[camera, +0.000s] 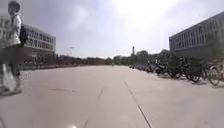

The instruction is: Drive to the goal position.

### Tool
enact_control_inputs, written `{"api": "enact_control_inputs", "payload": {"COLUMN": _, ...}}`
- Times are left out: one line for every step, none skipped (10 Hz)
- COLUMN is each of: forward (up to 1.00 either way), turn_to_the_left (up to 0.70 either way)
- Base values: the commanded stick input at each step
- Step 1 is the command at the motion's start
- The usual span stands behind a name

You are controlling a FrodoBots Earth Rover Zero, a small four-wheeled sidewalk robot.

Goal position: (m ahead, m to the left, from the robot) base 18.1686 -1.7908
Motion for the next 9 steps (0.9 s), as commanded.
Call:
{"api": "enact_control_inputs", "payload": {"forward": 1.0, "turn_to_the_left": 0.0}}
{"api": "enact_control_inputs", "payload": {"forward": 1.0, "turn_to_the_left": 0.0}}
{"api": "enact_control_inputs", "payload": {"forward": 1.0, "turn_to_the_left": 0.0}}
{"api": "enact_control_inputs", "payload": {"forward": 1.0, "turn_to_the_left": 0.0}}
{"api": "enact_control_inputs", "payload": {"forward": 1.0, "turn_to_the_left": 0.0}}
{"api": "enact_control_inputs", "payload": {"forward": 1.0, "turn_to_the_left": 0.0}}
{"api": "enact_control_inputs", "payload": {"forward": 1.0, "turn_to_the_left": 0.0}}
{"api": "enact_control_inputs", "payload": {"forward": 1.0, "turn_to_the_left": 0.0}}
{"api": "enact_control_inputs", "payload": {"forward": 1.0, "turn_to_the_left": 0.0}}
